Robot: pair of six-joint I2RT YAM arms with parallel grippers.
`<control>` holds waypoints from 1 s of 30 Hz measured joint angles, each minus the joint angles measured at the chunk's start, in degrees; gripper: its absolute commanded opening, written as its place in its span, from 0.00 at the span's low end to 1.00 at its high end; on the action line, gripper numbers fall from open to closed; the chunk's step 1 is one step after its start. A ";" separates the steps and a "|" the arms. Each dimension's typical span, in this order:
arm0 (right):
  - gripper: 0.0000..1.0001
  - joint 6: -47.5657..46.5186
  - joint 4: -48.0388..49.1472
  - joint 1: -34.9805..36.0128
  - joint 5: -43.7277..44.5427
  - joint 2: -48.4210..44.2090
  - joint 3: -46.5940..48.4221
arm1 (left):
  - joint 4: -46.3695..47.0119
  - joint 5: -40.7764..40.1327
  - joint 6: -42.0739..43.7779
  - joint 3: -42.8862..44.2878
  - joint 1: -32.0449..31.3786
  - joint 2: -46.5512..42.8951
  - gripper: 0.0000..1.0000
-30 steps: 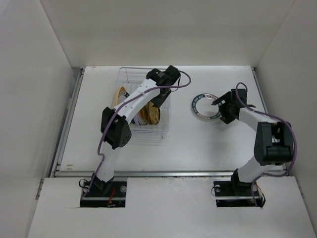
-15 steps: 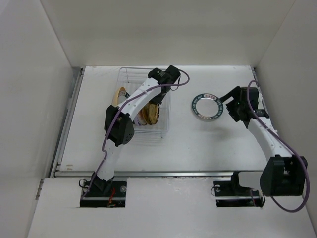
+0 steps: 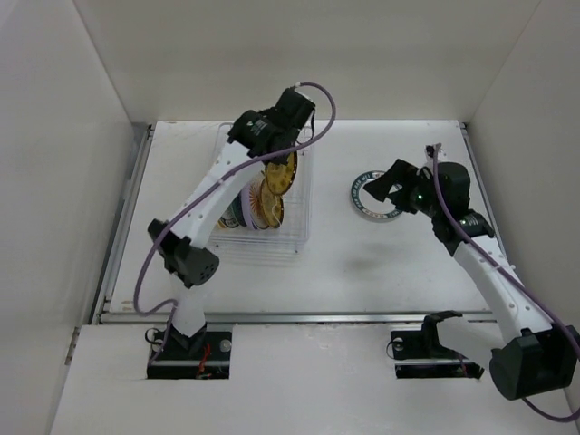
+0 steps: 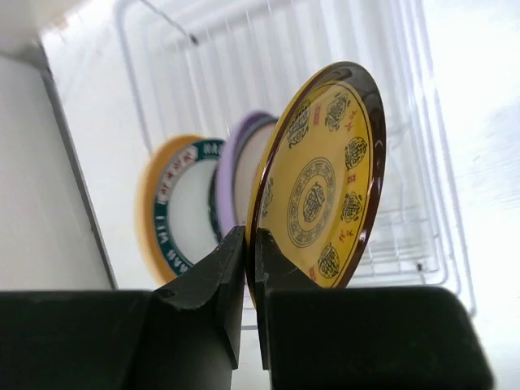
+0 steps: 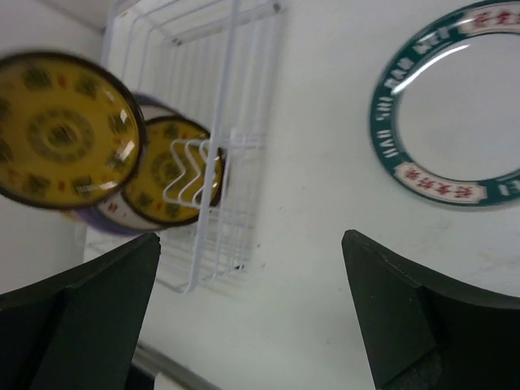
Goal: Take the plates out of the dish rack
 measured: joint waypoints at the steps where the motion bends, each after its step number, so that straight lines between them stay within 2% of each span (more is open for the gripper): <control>1: 1.00 -0.59 1.33 0.72 -2.03 0.00 -0.68 | 1.09 -0.50 0.24 0.09 -0.33 -2.47 0.00; 5: 1.00 -0.85 6.40 3.69 -7.80 0.02 -4.17 | 3.04 2.14 0.17 1.01 -0.90 -9.31 0.00; 11: 0.99 2.14 16.46 6.08 -12.96 0.28 -8.35 | 2.25 22.05 -0.61 0.92 1.25 -8.13 0.00; 17: 0.88 5.14 23.71 7.76 -14.71 4.83 -9.29 | 0.76 39.71 0.33 -2.45 2.29 -2.49 0.00; 20: 0.69 6.12 24.70 9.18 -14.88 7.19 -9.64 | -0.02 44.74 1.01 -3.23 2.29 -1.77 0.00; 21: 0.54 6.40 24.98 9.51 -14.88 7.89 -9.64 | -0.20 46.10 1.20 -3.26 2.29 -1.81 0.00; 23: 0.33 7.10 25.53 9.84 -15.06 8.81 -9.64 | -0.17 48.19 1.75 -3.37 2.25 -2.14 0.00; 24: 0.10 7.32 25.62 9.86 -15.43 9.03 -9.64 | -0.17 48.06 2.62 -3.72 2.25 -2.40 0.00; 25: 0.00 7.76 25.81 9.70 -17.09 9.01 -9.70 | -0.44 47.12 3.82 -4.28 2.45 -2.73 0.00; 26: 0.00 8.22 26.80 9.42 -18.88 8.68 -9.81 | -0.46 46.25 4.59 -4.87 3.32 -2.91 0.00; 27: 0.00 8.07 27.54 9.53 -19.26 8.17 -9.81 | -0.37 47.15 4.50 -5.20 4.37 -2.91 0.07; 28: 0.00 8.07 27.58 9.86 -19.02 7.82 -9.84 | -0.44 47.78 4.42 -5.29 4.85 -2.91 0.23; 29: 0.00 8.31 27.47 10.14 -18.82 7.41 -9.99 | -0.39 47.43 4.24 -5.40 4.85 -2.93 0.62; 30: 0.00 8.39 26.86 10.29 -18.05 6.84 -9.99 | 0.09 45.83 4.28 -5.49 4.39 -2.99 0.77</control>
